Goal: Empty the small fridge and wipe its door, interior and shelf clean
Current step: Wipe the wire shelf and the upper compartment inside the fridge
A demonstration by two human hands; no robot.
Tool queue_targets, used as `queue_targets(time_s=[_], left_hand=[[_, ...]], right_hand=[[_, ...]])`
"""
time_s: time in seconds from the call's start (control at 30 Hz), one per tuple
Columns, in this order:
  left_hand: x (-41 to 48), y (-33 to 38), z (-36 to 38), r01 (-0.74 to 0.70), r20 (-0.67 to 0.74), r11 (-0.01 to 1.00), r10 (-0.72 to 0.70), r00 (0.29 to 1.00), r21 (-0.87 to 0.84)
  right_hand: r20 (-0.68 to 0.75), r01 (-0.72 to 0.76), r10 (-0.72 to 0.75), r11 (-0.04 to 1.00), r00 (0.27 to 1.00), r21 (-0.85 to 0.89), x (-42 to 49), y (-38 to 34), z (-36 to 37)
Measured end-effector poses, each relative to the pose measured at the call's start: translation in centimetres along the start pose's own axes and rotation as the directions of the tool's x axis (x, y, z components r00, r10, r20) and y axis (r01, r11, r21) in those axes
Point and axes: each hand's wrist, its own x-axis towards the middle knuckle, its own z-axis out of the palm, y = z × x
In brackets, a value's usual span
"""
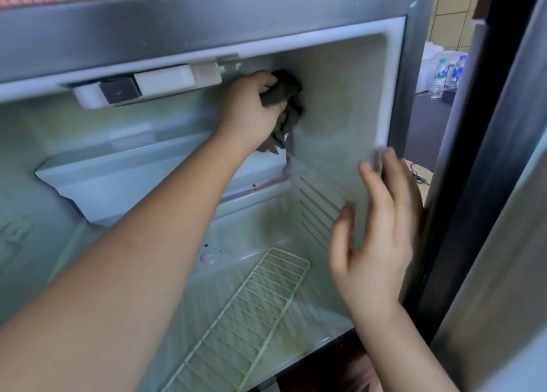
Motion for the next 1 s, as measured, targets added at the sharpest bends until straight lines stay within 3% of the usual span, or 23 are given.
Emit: queue_targets(time_s=[0.1,0.17,0.23,0.33,0.43,0.5,0.63,0.7,0.83,0.93,1.0], left_hand=[[-1.8,1.5,0.3,0.057,-0.014,0.954,-0.063,0.998,-0.296],[-2.6,2.7,0.4,0.074,-0.026,0.869,-0.100,0.995,-0.489],[-3.3,3.4,0.8,0.015,-0.066,0.823,-0.064,0.996,-0.568],[-4.6,3.6,2.0,-0.196,-0.200,0.861,0.112,0.973,-0.470],[-4.5,3.4,2.5,-0.307,-0.253,0.856,0.215,0.943,-0.417],[-3.6,3.1,2.5,-0.297,-0.259,0.887,0.213,0.942,-0.354],[-2.7,2.7,2.9,-0.056,-0.178,0.918,-0.016,0.984,-0.393],[-4.1,3.4,2.9,-0.098,-0.131,0.922,0.052,0.990,-0.374],[-7.2,4.9,2.1,-0.347,-0.136,0.874,0.320,0.938,-0.341],[-6.8,4.2,2.6,-0.340,-0.143,0.878,0.309,0.940,-0.337],[-6.4,2.5,3.5,-0.214,-0.094,0.903,0.193,0.977,-0.372]], right_hand=[[0.086,-0.062,0.060,0.998,0.994,0.025,-0.5,0.6,0.5],[0.083,-0.069,0.066,0.997,0.994,0.034,-0.7,0.9,0.5],[0.077,-0.064,0.062,0.997,0.995,0.033,-0.6,1.0,0.6],[0.077,-0.057,0.055,0.998,0.995,0.014,-0.8,1.1,0.6],[0.080,-0.052,0.051,0.999,0.995,0.011,-0.9,1.2,0.6],[0.078,-0.053,0.052,0.998,0.996,0.019,-0.9,1.3,0.6],[0.080,-0.051,0.049,0.998,0.996,0.032,-0.9,1.4,0.7],[0.076,-0.060,0.057,0.998,0.995,0.034,-0.9,1.4,0.7],[0.066,-0.046,0.042,0.997,0.997,0.060,-0.8,1.5,0.6],[0.098,-0.059,0.051,0.995,0.994,0.080,-0.9,1.5,0.3],[0.102,-0.077,0.070,0.995,0.992,0.071,-1.0,1.4,0.1]])
